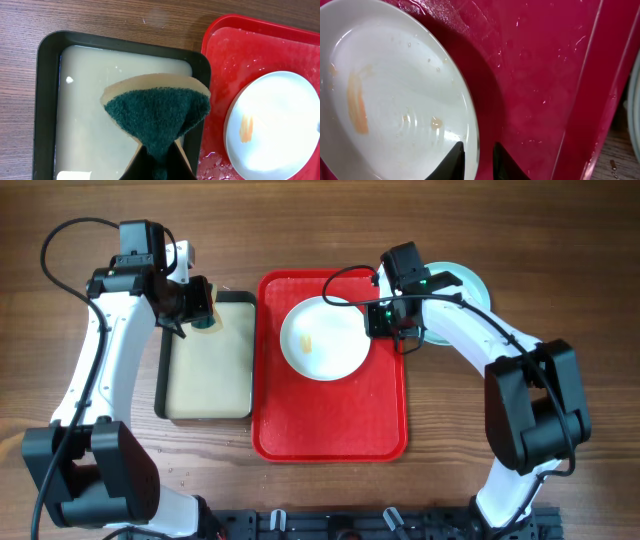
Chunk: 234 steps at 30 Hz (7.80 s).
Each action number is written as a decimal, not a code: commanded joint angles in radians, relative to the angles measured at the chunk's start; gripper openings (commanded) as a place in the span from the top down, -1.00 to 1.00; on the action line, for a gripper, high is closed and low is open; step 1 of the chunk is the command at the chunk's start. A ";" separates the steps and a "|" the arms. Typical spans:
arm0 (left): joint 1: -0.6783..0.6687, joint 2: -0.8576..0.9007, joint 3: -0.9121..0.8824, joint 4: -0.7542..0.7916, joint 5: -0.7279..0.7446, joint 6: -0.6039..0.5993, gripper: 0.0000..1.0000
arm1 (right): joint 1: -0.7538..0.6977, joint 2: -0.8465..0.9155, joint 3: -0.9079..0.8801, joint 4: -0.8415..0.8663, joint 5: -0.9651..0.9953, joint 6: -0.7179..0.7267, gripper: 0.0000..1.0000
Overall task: Clean dirty plates on tray and stack at the side
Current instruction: 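Slide the white plate toward the tray center with the right gripper, then scrub the white plate with the sponge in the left gripper, then return the sponge to the water tray with the left gripper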
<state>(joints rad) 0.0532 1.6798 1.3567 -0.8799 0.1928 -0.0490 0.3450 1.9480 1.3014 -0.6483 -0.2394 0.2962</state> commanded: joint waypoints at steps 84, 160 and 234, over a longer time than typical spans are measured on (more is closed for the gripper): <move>-0.444 0.377 0.002 0.233 -0.139 -0.229 0.92 | 0.056 -0.021 -0.111 0.169 -0.010 0.073 0.92; -0.011 0.066 -0.259 0.282 -0.176 0.012 -1.00 | 0.056 -0.021 -0.111 0.172 -0.006 0.071 0.55; -0.011 0.066 -0.259 0.282 -0.176 0.012 -1.00 | 0.056 -0.021 -0.111 0.180 -0.007 0.071 0.50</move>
<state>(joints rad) 0.0360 1.7412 1.0977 -0.6014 0.0120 -0.0387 0.3943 1.9446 1.1976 -0.4721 -0.2352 0.3798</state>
